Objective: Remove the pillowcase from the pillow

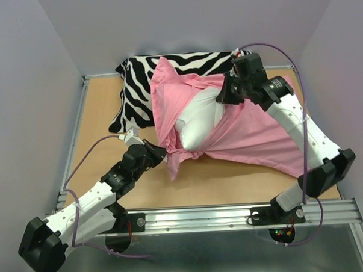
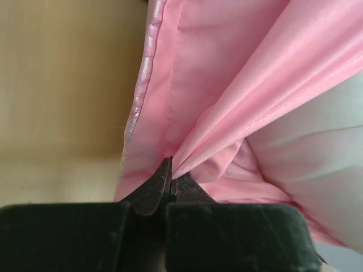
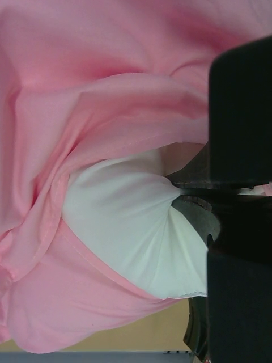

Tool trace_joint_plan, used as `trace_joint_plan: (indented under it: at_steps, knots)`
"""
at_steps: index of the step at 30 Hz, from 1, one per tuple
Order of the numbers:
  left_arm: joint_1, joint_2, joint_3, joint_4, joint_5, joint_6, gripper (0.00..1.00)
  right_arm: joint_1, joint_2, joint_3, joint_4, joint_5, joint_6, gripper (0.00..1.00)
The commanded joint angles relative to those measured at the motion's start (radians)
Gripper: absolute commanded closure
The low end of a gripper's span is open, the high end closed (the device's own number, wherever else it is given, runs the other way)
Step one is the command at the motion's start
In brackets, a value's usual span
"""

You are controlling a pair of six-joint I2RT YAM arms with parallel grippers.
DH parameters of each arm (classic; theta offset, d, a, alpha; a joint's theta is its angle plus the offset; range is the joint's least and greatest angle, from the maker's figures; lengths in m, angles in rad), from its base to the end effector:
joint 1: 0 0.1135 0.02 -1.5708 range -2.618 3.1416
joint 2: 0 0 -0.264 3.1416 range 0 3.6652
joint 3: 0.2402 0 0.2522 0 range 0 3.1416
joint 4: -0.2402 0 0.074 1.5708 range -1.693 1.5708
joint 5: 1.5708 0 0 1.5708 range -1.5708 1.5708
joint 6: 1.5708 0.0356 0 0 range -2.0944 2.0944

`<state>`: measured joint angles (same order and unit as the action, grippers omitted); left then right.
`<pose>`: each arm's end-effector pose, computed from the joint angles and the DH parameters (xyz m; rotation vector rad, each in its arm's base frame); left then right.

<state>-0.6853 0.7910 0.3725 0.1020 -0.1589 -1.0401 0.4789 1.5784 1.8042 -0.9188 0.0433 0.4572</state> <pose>0.1478 -0.1136 0.2225 -0.4699 1.9624 -1.0047 0.2950 0.1514 0.4208 -0.0016 2.3024 0.4431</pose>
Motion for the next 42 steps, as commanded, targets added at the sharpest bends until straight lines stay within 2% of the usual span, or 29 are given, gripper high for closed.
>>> trace_joint_plan:
  at_steps: [1,2,4,7,9,11,17,28,33,34,35,39,42]
  knots:
    - [0.015,0.066,0.063,-0.14,-0.106,0.097,0.93,-0.074,-0.251,-0.127,0.314,0.018,0.053,0.99]
    - [0.015,0.094,0.084,-0.14,-0.116,0.104,0.91,-0.069,-0.294,-0.275,0.345,-0.035,0.069,0.99]
    - [0.015,0.143,0.149,-0.14,-0.145,0.126,0.83,-0.037,-0.419,-0.403,0.42,-0.085,0.119,1.0]
    - [0.029,0.224,0.225,-0.128,-0.169,0.149,0.78,0.021,-0.538,-0.61,0.478,-0.126,0.161,0.99]
    - [0.043,0.269,0.258,-0.12,-0.172,0.16,0.77,0.041,-0.578,-0.673,0.494,-0.16,0.175,0.99]
    - [0.053,0.312,0.301,-0.108,-0.172,0.179,0.72,0.059,-0.61,-0.746,0.498,-0.168,0.179,0.99]
    - [0.053,0.269,0.328,0.02,-0.147,0.242,0.5,0.067,-0.64,-0.913,0.508,-0.171,0.173,0.99]
    - [0.033,0.205,0.368,0.018,-0.039,0.388,0.44,0.082,-0.597,-0.95,0.538,-0.132,0.14,1.0]
    - [-0.052,0.254,0.491,-0.053,-0.089,0.531,0.41,0.122,-0.56,-0.938,0.54,-0.085,0.138,1.0]
    - [-0.086,0.284,0.541,-0.085,-0.118,0.552,0.36,0.141,-0.555,-0.934,0.54,-0.077,0.14,1.0]
    - [-0.1,0.301,0.568,-0.1,-0.134,0.581,0.36,0.147,-0.548,-0.931,0.54,-0.063,0.14,1.0]
    - [-0.148,0.37,0.647,-0.172,-0.169,0.621,0.35,0.173,-0.537,-0.916,0.537,-0.046,0.141,0.99]
    - [-0.177,0.412,0.675,-0.211,-0.191,0.644,0.29,0.181,-0.522,-0.895,0.531,-0.008,0.135,0.99]
